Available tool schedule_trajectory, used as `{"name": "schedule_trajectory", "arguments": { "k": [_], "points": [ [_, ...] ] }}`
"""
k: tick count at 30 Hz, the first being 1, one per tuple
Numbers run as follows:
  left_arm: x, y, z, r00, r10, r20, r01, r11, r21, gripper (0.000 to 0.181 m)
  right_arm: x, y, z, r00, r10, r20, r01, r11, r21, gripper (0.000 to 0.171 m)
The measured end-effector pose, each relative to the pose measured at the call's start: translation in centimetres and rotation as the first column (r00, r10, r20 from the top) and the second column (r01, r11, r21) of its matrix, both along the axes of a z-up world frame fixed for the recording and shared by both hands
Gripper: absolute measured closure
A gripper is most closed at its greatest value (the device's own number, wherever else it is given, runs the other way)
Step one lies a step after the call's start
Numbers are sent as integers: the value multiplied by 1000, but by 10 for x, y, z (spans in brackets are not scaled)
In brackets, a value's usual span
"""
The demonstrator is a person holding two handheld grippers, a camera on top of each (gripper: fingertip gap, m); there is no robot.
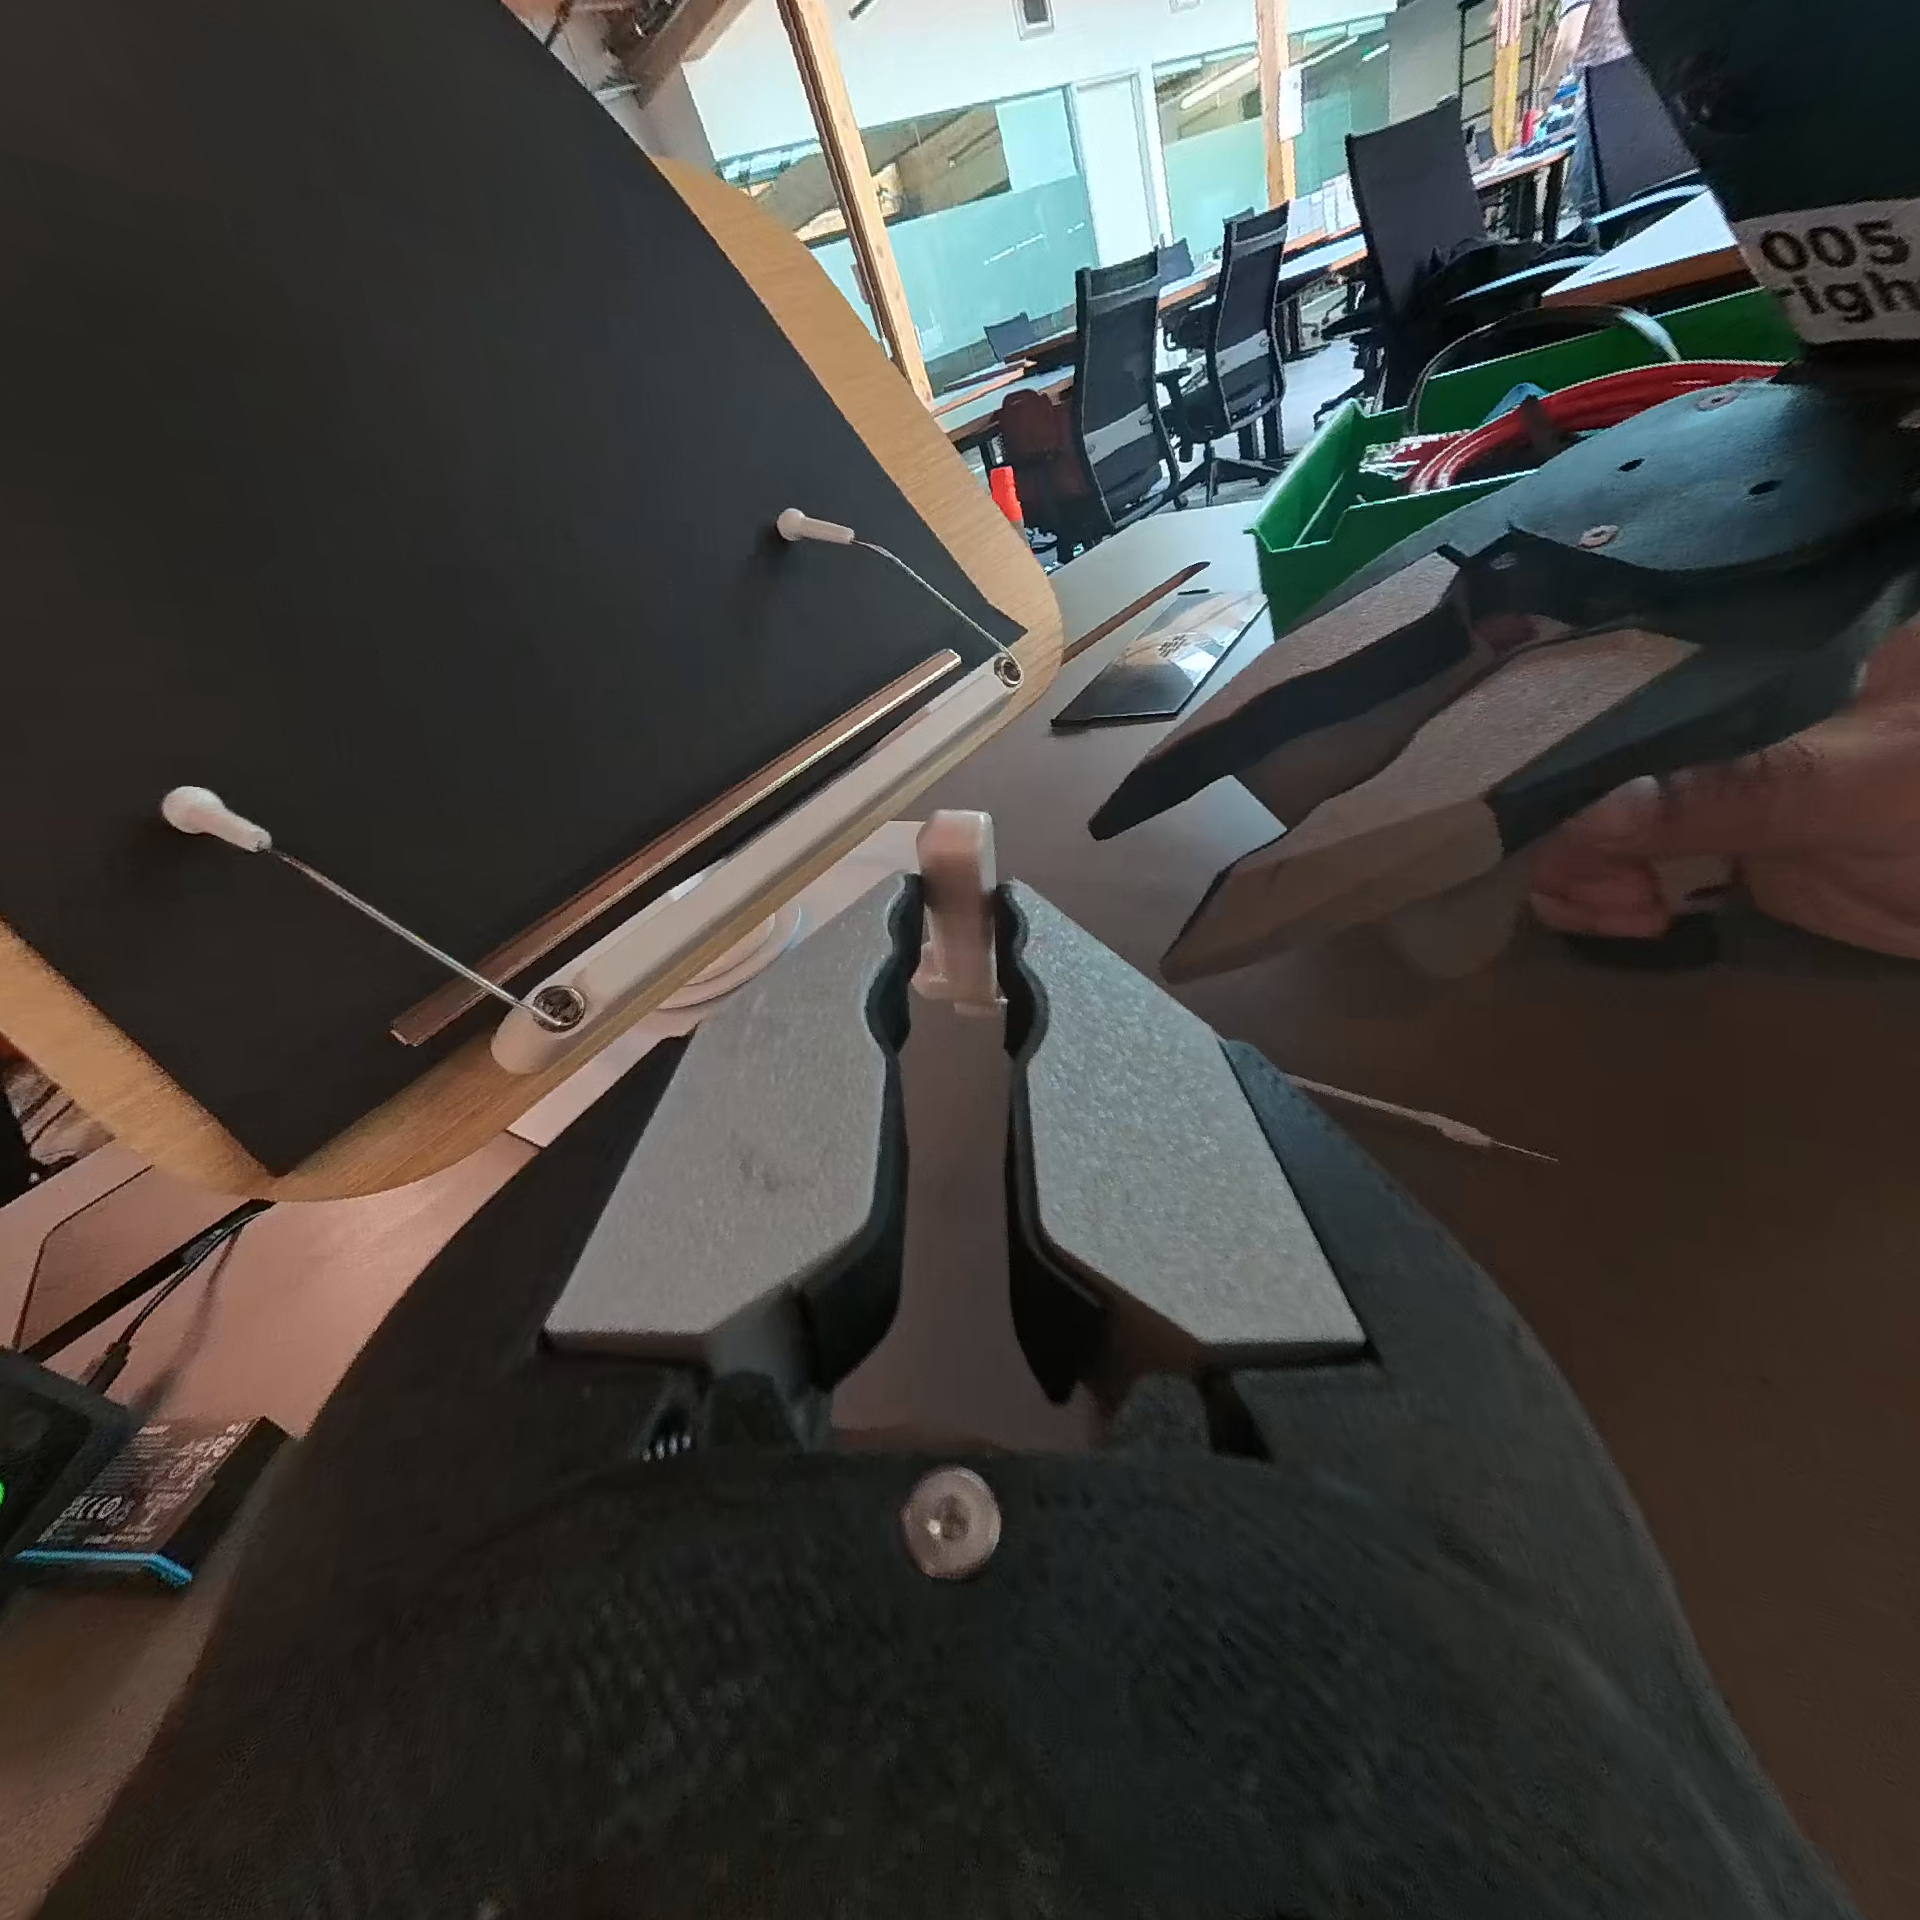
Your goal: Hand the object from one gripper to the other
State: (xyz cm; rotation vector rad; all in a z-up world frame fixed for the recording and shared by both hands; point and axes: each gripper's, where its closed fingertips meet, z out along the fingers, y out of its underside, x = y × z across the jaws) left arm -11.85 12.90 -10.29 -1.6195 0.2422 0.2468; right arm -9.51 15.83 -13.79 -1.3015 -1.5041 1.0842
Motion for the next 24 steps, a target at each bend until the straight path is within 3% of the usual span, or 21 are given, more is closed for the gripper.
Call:
{"name": "schedule_trajectory", "arguments": {
  "k": [24],
  "points": [
    [-2, 0, 0, 996, -28, 82, 27, 1000, 10, 171, -3, -5, -3, 1000, 19, 18, -20, 999, 27, 118]
  ]
}}
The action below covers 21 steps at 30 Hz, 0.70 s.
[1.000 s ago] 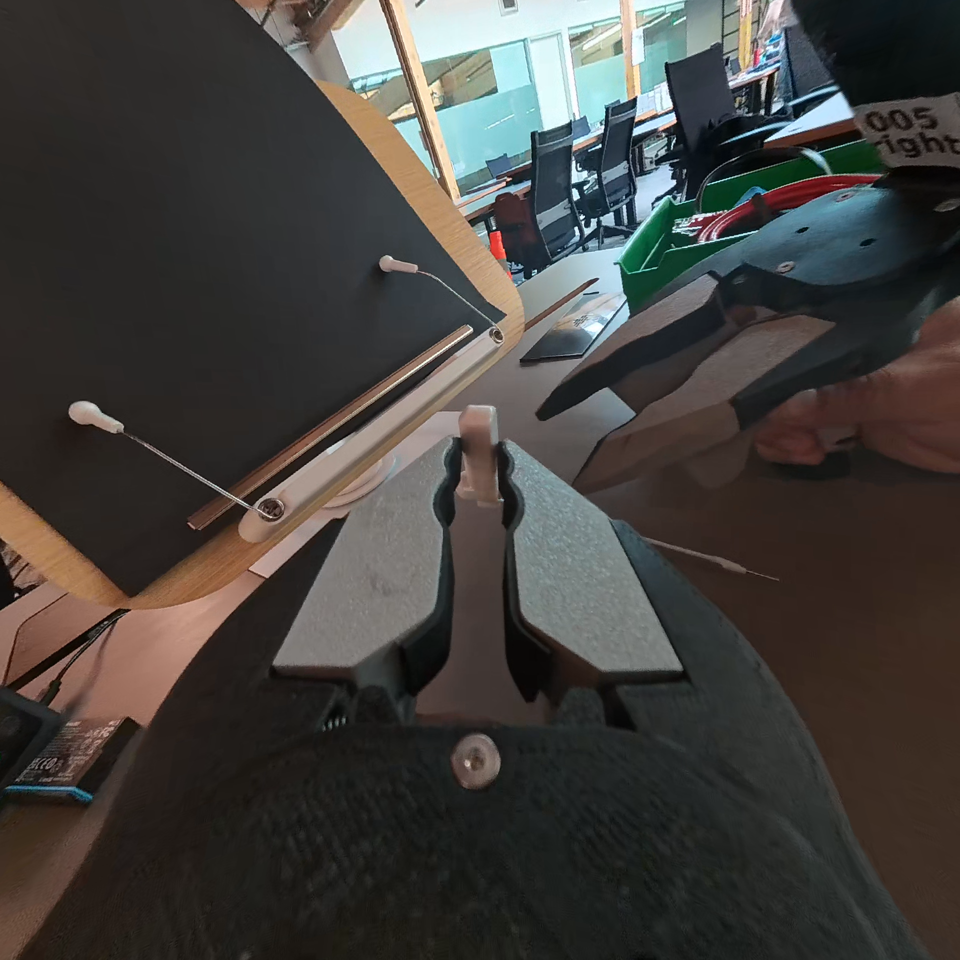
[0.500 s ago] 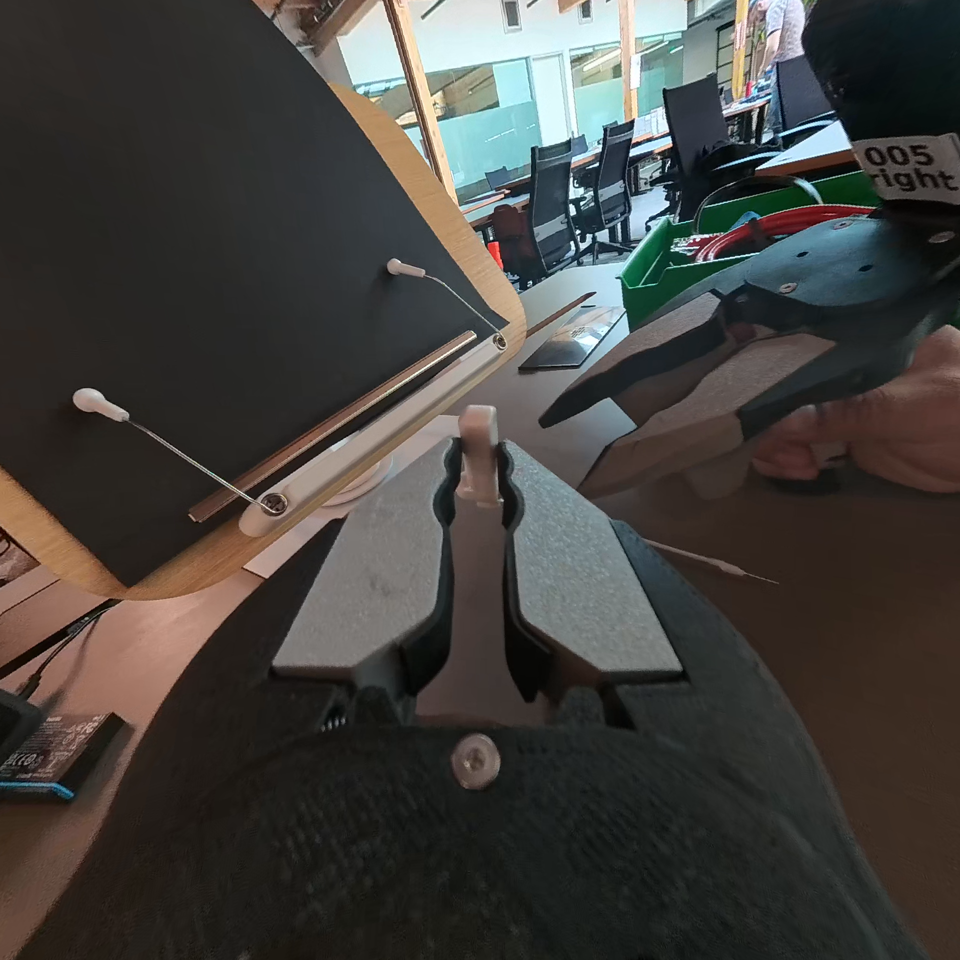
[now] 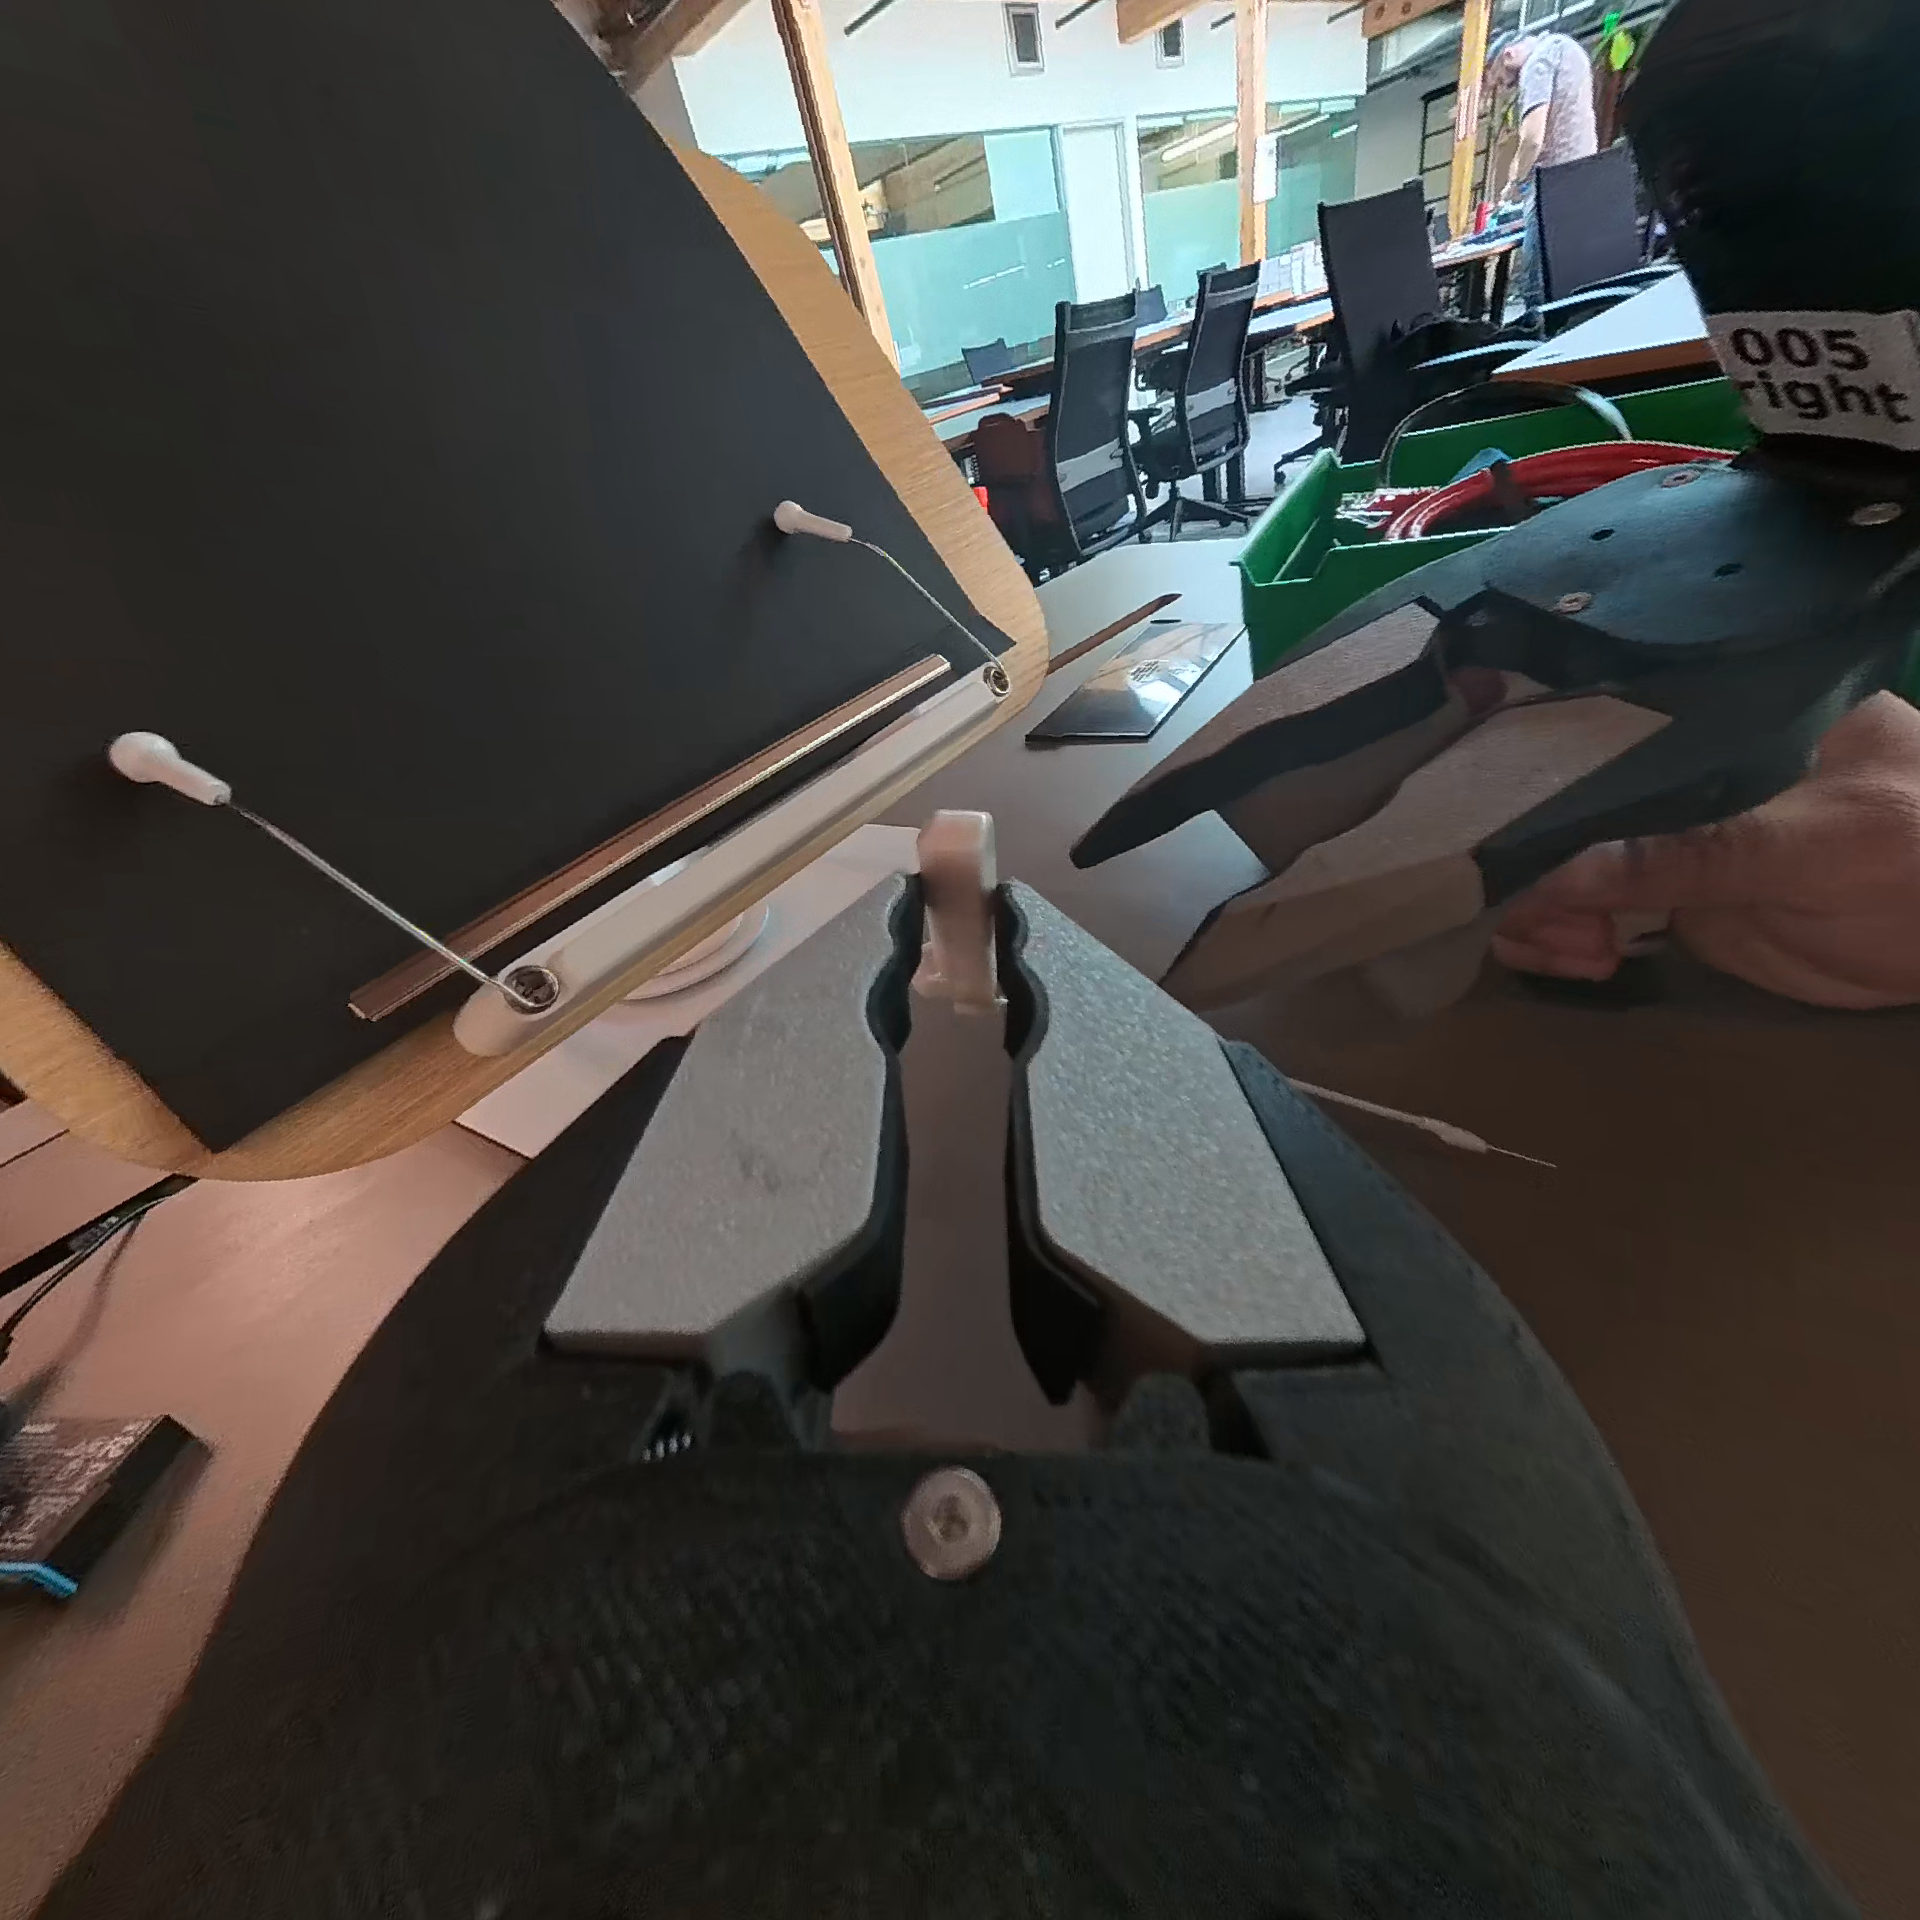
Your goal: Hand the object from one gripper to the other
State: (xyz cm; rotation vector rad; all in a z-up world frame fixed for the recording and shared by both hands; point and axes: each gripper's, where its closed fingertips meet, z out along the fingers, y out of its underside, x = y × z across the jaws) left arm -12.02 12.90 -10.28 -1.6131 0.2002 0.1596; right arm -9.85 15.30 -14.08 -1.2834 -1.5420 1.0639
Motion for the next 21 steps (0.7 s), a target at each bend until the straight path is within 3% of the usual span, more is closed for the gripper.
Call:
{"name": "schedule_trajectory", "arguments": {
  "k": [7, 11, 14, 17, 21],
  "points": [
    [2, -2, 2, 996, -49, 79, 48, 999, 10, 171, 1, 2, 1, 1000, -3, -7, 3, 1000, -11, 117],
    [21, -6, 13, 967, -200, 155, 190, 979, 78, 171, 0, -2, -3, 1000, 8, 15, -8, 1000, 11, 116],
    [40, -19, 34, 911, -364, 192, 326, 923, 206, 171, 0, -5, -4, 1000, 9, 21, -11, 998, 70, 116],
    [54, -34, 52, 796, -539, 277, 457, 834, 308, 171, 0, -6, -2, 1000, -6, 10, 5, 991, 135, 115],
    [44, -33, 54, 739, -556, 380, 443, 826, 348, 171, 2, -11, 14, 998, -35, -56, 47, 970, 238, 109]
  ]
}}
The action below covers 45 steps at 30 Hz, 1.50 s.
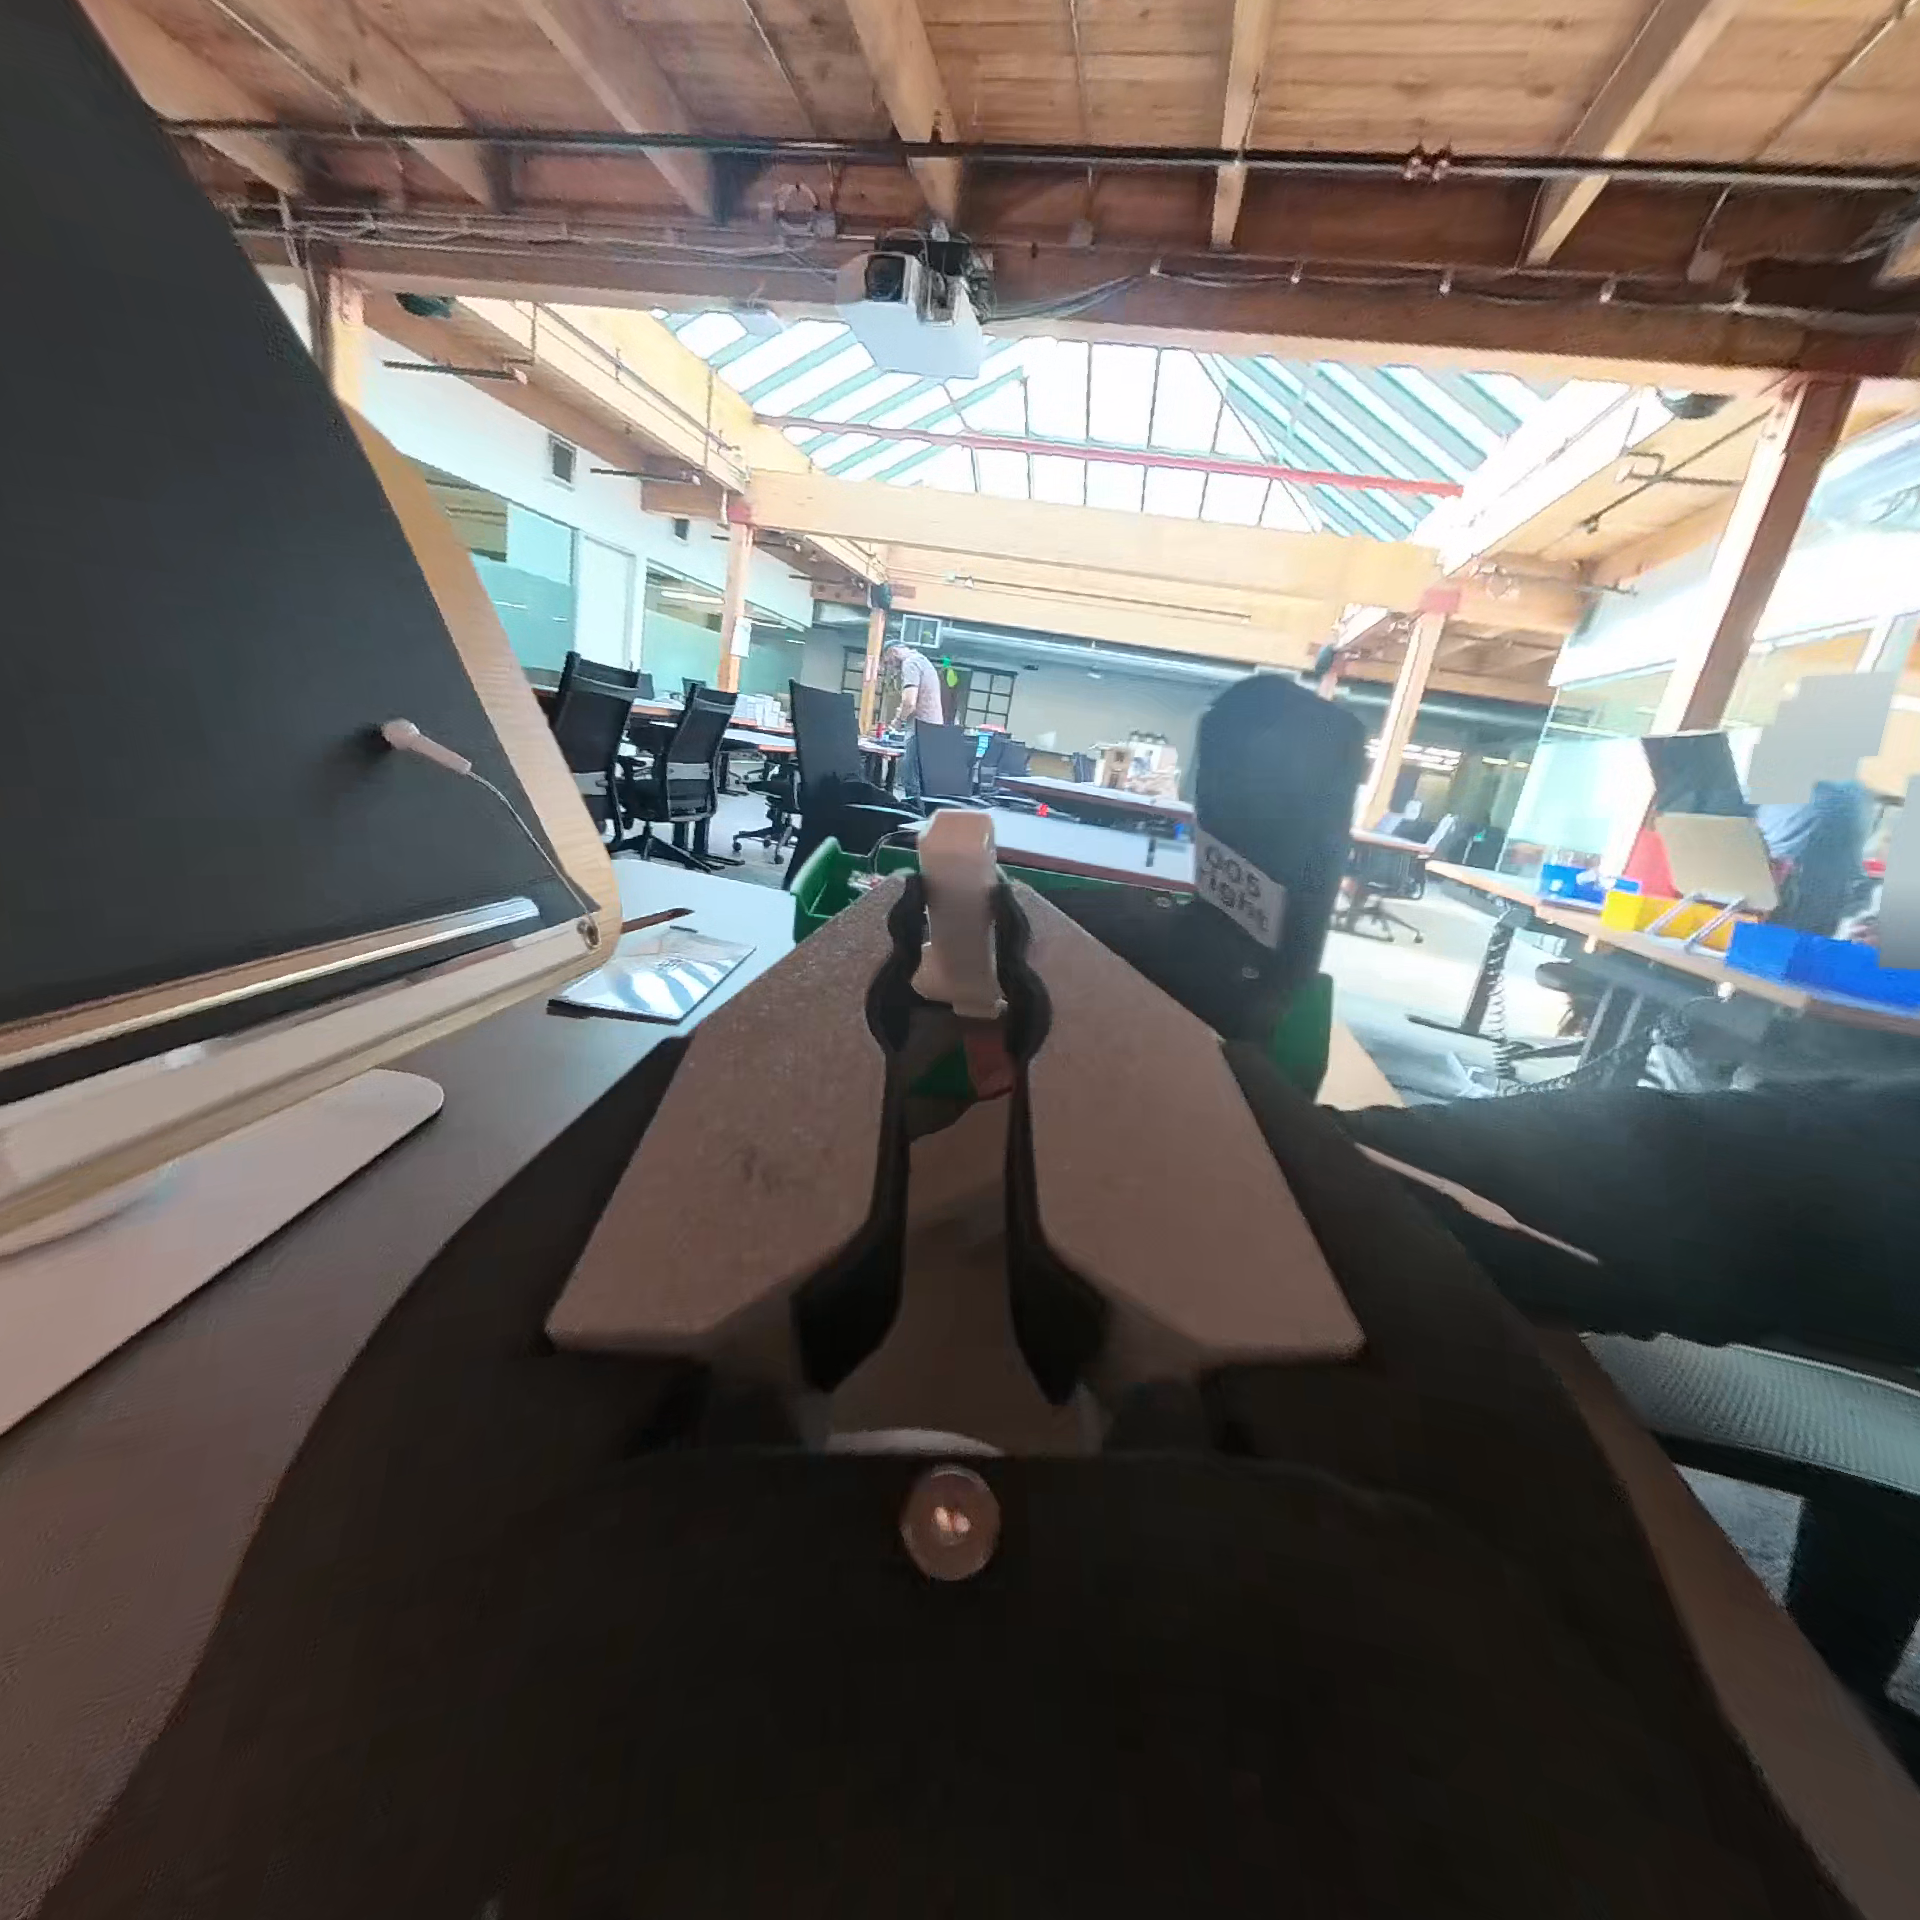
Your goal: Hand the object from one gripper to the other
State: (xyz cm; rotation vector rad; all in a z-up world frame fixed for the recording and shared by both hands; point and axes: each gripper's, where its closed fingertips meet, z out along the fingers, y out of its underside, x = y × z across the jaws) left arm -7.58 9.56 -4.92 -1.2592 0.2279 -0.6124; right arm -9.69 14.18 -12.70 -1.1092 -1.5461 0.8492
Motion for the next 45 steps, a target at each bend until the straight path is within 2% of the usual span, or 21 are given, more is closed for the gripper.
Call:
{"name": "schedule_trajectory", "arguments": {
  "k": [4, 5, 11, 15, 18, 21, 22, 24, 27, 28, 29, 31, 33, 35, 39, 41, 43, 44, 45],
  "points": [
    [0, -2, 1, 989, -99, 108, 103, 994, -26, 171, 3, -11, 14, 999, -3, -50, 8, 996, 94, 111],
    [1, -1, 1, 981, -125, 148, 132, 990, -40, 171, 4, -12, 15, 999, -16, -52, 23, 993, 119, 117],
    [-7, 13, -19, 969, -93, 227, 134, 976, -171, 171, 6, -10, 21, 995, -70, -70, 83, 973, 213, 118],
    [-5, 21, -31, 961, -74, 266, 141, 960, -243, 170, 7, -24, 26, 995, -28, -95, 54, 958, 283, 128],
    [-4, 24, -35, 963, -65, 261, 135, 955, -263, 170, 7, -27, 25, 995, -28, -95, 56, 951, 305, 157],
    [-8, 26, -39, 960, -47, 278, 132, 945, -299, 171, 6, -23, 22, 996, -47, -75, 69, 947, 315, 160],
    [-9, 27, -42, 966, -39, 257, 124, 937, -325, 170, 6, -21, 20, 997, -43, -58, 57, 957, 284, 161],
    [-21, 28, -51, 991, 30, 129, 22, 922, -388, 157, 7, -20, 13, 1000, 1, 2, -1, 989, 149, 161],
    [-36, 26, -60, 973, 142, -181, -200, 909, -365, 153, 11, -13, -6, 987, 81, 141, -63, 990, -129, 161],
    [-36, 25, -64, 932, 169, -321, -278, 902, -331, 147, 13, -13, -11, 977, 123, 172, -84, 972, -220, 161],
    [-35, 24, -70, 860, 188, -475, -348, 896, -277, 140, 16, -16, -15, 964, 175, 200, -108, 946, -305, 161],
    [-33, 23, -82, 623, 246, -742, -464, 881, -97, 140, 20, -21, -20, 938, 252, 237, -130, 893, -432, 161],
    [-24, 22, -89, 399, 266, -877, -472, 880, 51, 138, 25, -27, -23, 913, 304, 271, -137, 857, -496, 160],
    [-13, 22, -95, 258, 261, -930, -433, 892, 131, 134, 31, -32, -28, 887, 343, 310, -145, 843, -518, 160],
    [0, 22, -102, 89, 277, -957, -363, 903, 228, 144, 44, -44, -40, 820, 419, 389, -165, 825, -540, 160],
    [12, 21, -112, 7, 247, -969, -294, 927, 234, 164, 46, -50, -42, 804, 444, 394, -176, 812, -556, 160],
    [19, 21, -120, -85, 247, -965, -244, 934, 260, 169, 48, -51, -45, 795, 449, 409, -173, 812, -557, 161],
    [19, 22, -123, -105, 238, -966, -245, 935, 257, 170, 47, -48, -46, 798, 440, 412, -166, 817, -552, 162],
    [17, 23, -122, -81, 229, -970, -267, 933, 243, 170, 46, -46, -46, 805, 433, 405, -163, 819, -551, 162]
  ]
}}
